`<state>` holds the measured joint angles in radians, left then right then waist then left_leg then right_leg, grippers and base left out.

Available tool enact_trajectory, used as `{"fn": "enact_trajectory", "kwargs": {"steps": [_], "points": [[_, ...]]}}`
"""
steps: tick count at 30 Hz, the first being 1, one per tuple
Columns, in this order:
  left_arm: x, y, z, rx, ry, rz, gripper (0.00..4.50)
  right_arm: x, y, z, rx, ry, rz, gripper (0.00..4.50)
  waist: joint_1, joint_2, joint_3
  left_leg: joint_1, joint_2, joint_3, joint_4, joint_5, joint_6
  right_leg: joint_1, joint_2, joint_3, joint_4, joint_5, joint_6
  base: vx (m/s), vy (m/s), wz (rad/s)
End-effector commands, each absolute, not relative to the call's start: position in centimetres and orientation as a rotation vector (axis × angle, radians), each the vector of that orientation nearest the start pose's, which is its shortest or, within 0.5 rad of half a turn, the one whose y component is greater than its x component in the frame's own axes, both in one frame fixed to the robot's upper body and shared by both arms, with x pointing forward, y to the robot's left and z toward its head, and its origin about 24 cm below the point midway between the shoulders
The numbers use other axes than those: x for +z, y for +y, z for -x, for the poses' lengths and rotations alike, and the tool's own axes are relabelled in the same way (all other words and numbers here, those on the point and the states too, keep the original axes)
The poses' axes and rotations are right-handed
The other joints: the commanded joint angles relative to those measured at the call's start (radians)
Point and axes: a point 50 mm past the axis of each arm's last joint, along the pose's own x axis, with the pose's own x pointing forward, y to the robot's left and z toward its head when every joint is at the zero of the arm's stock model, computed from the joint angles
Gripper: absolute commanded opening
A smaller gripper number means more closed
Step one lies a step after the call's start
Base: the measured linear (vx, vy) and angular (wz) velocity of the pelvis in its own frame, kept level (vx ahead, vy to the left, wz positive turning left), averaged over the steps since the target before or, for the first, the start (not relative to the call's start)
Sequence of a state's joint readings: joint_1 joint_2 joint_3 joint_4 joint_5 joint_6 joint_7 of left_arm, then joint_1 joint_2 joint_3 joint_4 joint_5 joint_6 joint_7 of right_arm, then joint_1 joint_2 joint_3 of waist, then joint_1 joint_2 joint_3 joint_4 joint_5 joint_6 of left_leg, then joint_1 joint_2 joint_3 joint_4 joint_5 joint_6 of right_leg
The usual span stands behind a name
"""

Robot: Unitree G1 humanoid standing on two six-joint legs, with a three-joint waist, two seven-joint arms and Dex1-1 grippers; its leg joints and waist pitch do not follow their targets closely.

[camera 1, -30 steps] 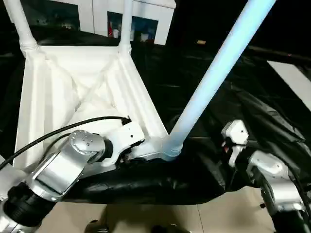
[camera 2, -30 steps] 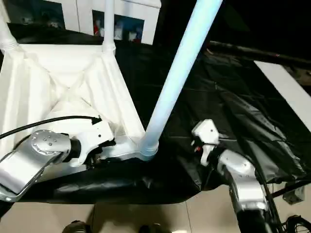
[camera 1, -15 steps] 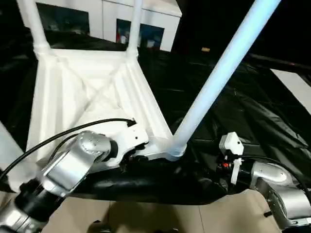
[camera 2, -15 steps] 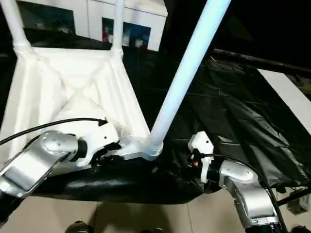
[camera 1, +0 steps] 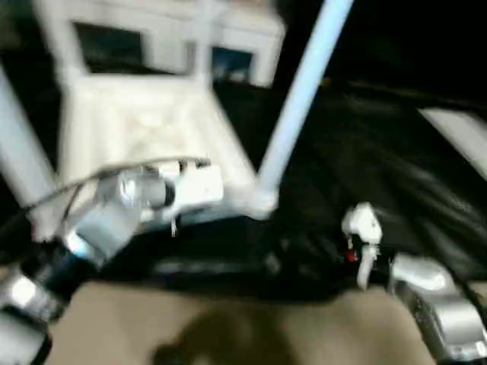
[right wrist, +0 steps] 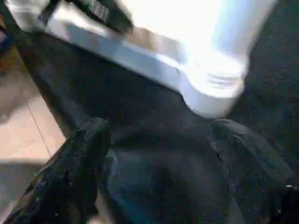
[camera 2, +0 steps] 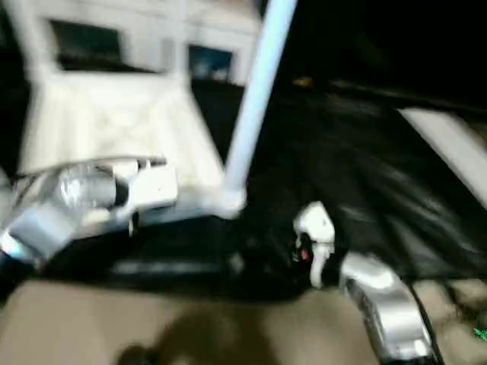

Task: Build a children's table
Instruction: Rotate table base

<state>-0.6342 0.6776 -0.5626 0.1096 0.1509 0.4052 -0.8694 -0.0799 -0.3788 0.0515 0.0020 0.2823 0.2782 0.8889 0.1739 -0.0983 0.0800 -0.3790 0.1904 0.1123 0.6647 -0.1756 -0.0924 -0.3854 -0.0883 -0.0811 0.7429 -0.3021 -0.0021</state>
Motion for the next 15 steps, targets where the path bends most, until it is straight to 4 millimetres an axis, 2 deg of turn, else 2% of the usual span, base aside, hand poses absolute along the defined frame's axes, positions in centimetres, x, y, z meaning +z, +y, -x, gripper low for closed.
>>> {"fn": "enact_trajectory", "kwargs": {"steps": [1, 2, 3, 4, 5, 6, 7, 8, 9, 10, 11, 12, 13, 14, 15], "points": [[11.6, 13.9, -32.0, -1.005, 0.366, -0.942, 0.66, 5.0, -16.5, -24.7, 0.914, 0.225, -0.009, 3.74, 0.005, 0.014, -0.05, 0.034, 0.031, 0.016, -0.086, -0.159, -0.046, -0.006, -0.06, 0.077, -0.189, -0.453, -0.114, -0.025, -0.011, 0.29], [12.1, 13.4, -31.7, -1.019, 0.326, -0.829, 0.66, 5.1, -16.3, -24.6, 0.891, 0.207, -0.026, 3.74, -0.007, 0.023, -0.063, 0.053, 0.041, 0.015, -0.102, -0.214, -0.044, -0.006, -0.044, 0.065, -0.162, -0.293, -0.151, -0.025, -0.011, 0.29], [12.9, 13.0, -31.3, -1.022, 0.271, -0.692, 0.66, 5.2, -16.3, -24.6, 0.86, 0.186, -0.049, 3.74, -0.011, 0.053, -0.061, 0.042, 0.046, 0.022, -0.125, -0.283, -0.049, 0.007, -0.037, 0.061, -0.15, -0.133, -0.212, -0.074, -0.011, 0.25], [13.4, 13.1, -31.1, -0.994, 0.237, -0.601, 0.66, 5.4, -16.2, -24.5, 0.829, 0.168, -0.059, 3.74, -0.012, 0.069, -0.049, 0.045, 0.044, 0.025, -0.137, -0.441, -0.057, 0.006, -0.045, 0.062, -0.171, -0.239, -0.218, 0.0, 0.0, 0.0], [13.6, 13.3, -31.0, -0.981, 0.229, -0.57, 0.66, 5.5, -16.3, -24.5, 0.817, 0.161, -0.061, 3.74, -0.016, 0.064, -0.046, 0.045, 0.047, 0.027, -0.14, -0.482, -0.061, 0.006, -0.051, 0.064, -0.181, -0.281, -0.208, 0.0, 0.0, 0.0], [13.9, 13.5, -30.8, -0.955, 0.214, -0.514, 0.66, 5.6, -16.3, -24.5, 0.794, 0.147, -0.063, 3.74, -0.018, 0.064, -0.043, 0.043, 0.047, 0.022, -0.142, -0.509, -0.064, 0.009, -0.056, 0.061, -0.185, -0.322, -0.198, 0.0, 0.0, 0.0], [14.2, 13.8, -30.3, -0.912, 0.17, -0.433, 0.66, 6.0, -16.5, -24.4, 0.729, 0.125, -0.078, 3.74, -0.022, 0.059, -0.042, 0.034, 0.041, 0.02, -0.149, -0.513, -0.058, 0.019, -0.058, 0.057, -0.196, -0.387, -0.159, 0.0, 0.0, 0.0], [14.3, 14.0, -30.2, -0.897, 0.16, -0.409, 0.66, 6.1, -16.5, -24.4, 0.708, 0.117, -0.082, 3.74, -0.023, 0.058, -0.043, 0.028, 0.042, 0.019, -0.154, -0.491, -0.055, 0.024, -0.06, 0.059, -0.195, -0.389, -0.147, 0.0, 0.0, 0.0], [14.3, 14.2, -29.9, -0.818, 0.103, -0.353, 0.66, 6.3, -16.7, -24.3, 0.635, 0.108, -0.094, 3.74, -0.027, 0.059, -0.044, 0.026, 0.039, 0.02, -0.157, -0.455, -0.046, 0.027, -0.063, 0.057, -0.205, -0.406, -0.124, 0.0, 0.0, 0.0], [14.2, 14.4, -29.8, -0.781, 0.087, -0.323, 0.66, 6.4, -16.8, -24.2, 0.607, 0.105, -0.098, 3.74, -0.031, 0.052, -0.04, 0.024, 0.042, 0.023, -0.16, -0.43, -0.044, 0.026, -0.062, 0.06, -0.208, -0.394, -0.122, 0.0, 0.0, 0.0], [13.6, 15.2, -29.3, -0.639, 0.06, -0.2, 0.66, 6.5, -17.0, -23.8, 0.514, 0.095, -0.105, 3.74, -0.039, 0.049, -0.047, 0.016, 0.043, 0.029, -0.164, -0.332, -0.03, 0.036, -0.06, 0.06, -0.204, -0.305, -0.121, 0.0, 0.0, 0.0], [13.1, 15.6, -28.8, -0.554, 0.014, -0.18, 0.66, 6.6, -17.0, -23.5, 0.473, 0.093, -0.102, 3.74, -0.046, 0.025, -0.044, 0.009, 0.041, 0.034, -0.165, -0.299, -0.017, 0.037, -0.054, 0.058, -0.209, -0.285, -0.111, 0.0, 0.0, 0.0], [12.8, 15.9, -28.5, -0.502, -0.017, -0.175, 0.66, 6.6, -16.9, -23.3, 0.451, 0.092, -0.099, 3.74, -0.042, 0.036, -0.039, 0.015, 0.038, 0.037, -0.165, -0.298, -0.008, 0.027, -0.053, 0.061, -0.215, -0.324, -0.09, 0.0, 0.0, 0.0], [12.2, 16.1, -28.1, -0.444, -0.03, -0.171, 0.66, 6.6, -16.9, -23.0, 0.428, 0.086, -0.105, 3.74, -0.049, 0.022, -0.037, 0.021, 0.04, 0.04, -0.165, -0.32, -0.008, 0.02, -0.051, 0.063, -0.221, -0.356, -0.077, 0.0, 0.0, 0.0], [11.7, 16.3, -27.6, -0.405, -0.023, -0.142, 0.66, 6.7, -16.9, -22.8, 0.408, 0.082, -0.116, 3.74, -0.056, 0.025, -0.038, 0.014, 0.04, 0.035, -0.169, -0.343, -0.018, 0.025, -0.052, 0.063, -0.221, -0.382, -0.057, 0.0, 0.0, 0.0]]}}
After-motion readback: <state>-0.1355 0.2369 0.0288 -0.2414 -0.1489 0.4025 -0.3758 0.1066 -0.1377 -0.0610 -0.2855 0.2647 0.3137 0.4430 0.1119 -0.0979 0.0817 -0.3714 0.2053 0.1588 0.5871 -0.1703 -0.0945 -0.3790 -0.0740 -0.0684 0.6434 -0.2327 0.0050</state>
